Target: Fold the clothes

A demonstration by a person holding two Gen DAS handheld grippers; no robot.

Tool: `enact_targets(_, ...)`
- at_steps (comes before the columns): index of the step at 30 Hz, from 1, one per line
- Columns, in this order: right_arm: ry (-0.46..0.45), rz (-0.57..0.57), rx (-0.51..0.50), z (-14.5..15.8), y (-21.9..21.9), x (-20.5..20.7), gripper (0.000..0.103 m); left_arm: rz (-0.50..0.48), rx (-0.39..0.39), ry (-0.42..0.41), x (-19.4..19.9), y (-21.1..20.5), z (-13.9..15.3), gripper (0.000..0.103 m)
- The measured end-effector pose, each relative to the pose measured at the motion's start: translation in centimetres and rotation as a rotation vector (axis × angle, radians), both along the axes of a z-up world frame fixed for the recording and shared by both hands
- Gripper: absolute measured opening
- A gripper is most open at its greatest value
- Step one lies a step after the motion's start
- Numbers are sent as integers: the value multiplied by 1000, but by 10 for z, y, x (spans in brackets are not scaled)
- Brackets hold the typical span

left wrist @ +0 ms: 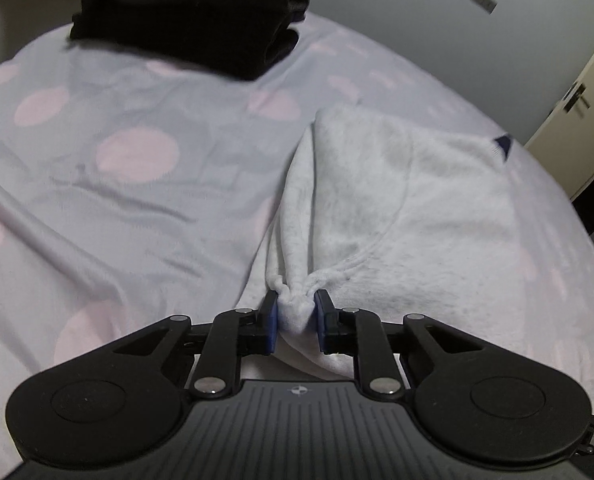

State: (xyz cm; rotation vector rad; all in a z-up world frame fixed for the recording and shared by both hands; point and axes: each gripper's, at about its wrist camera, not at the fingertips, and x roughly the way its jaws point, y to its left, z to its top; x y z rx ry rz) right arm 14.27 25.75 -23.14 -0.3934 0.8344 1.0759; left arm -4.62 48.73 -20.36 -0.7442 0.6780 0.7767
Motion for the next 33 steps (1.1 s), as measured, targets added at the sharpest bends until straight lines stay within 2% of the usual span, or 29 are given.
enact_targets(4, -5, 11, -30, -3, 4, 4, 16, 1, -11, 15, 4, 2, -6, 25)
enact_targets(6, -8, 8, -26, 0, 1, 4, 17, 7, -13, -10, -2, -1, -1, 27)
enact_targets(9, 12, -17, -3, 8, -12, 5, 24, 9, 13, -41, -11, -8, 11, 40)
enact_targets(10, 19, -25, 12, 12, -17, 5, 24, 8, 35, -47, -13, -12, 16, 48)
enact_targets(12, 30, -37, 67, 22, -27, 3, 26, 7, 78, -58, -19, -19, 28, 59)
enact_targets(14, 12, -35, 128, 33, -35, -2, 35, 4, 145, -68, -21, -23, 39, 68)
enact_targets(16, -4, -40, 202, 41, -42, -2, 37, -3, 201, -79, -21, -24, 47, 80)
enact_targets(19, 8, -76, 293, 47, -44, 8, 51, -46, 221, -87, -9, -14, 47, 81)
enact_targets(22, 55, -125, 320, 45, -33, 29, 56, -112, 230, -62, 10, 1, 48, 82)
enact_targets(24, 111, -155, 322, 43, -20, 47, 58, -141, 217, -68, 23, 18, 51, 85)
enact_targets(25, 148, -169, 324, 42, -13, 57, 62, -154, 203, -83, 29, 26, 52, 91)
enact_targets(26, 193, -182, 331, 41, -7, 69, 66, -163, 186, -99, 33, 35, 52, 92)
enact_targets(28, 258, -198, 345, 38, 2, 89, 67, -193, 132, -116, 42, 58, 49, 92)
enact_targets(33, 293, -206, 349, 27, 35, 137, 68, -265, 23, -80, 68, 108, 20, 92)
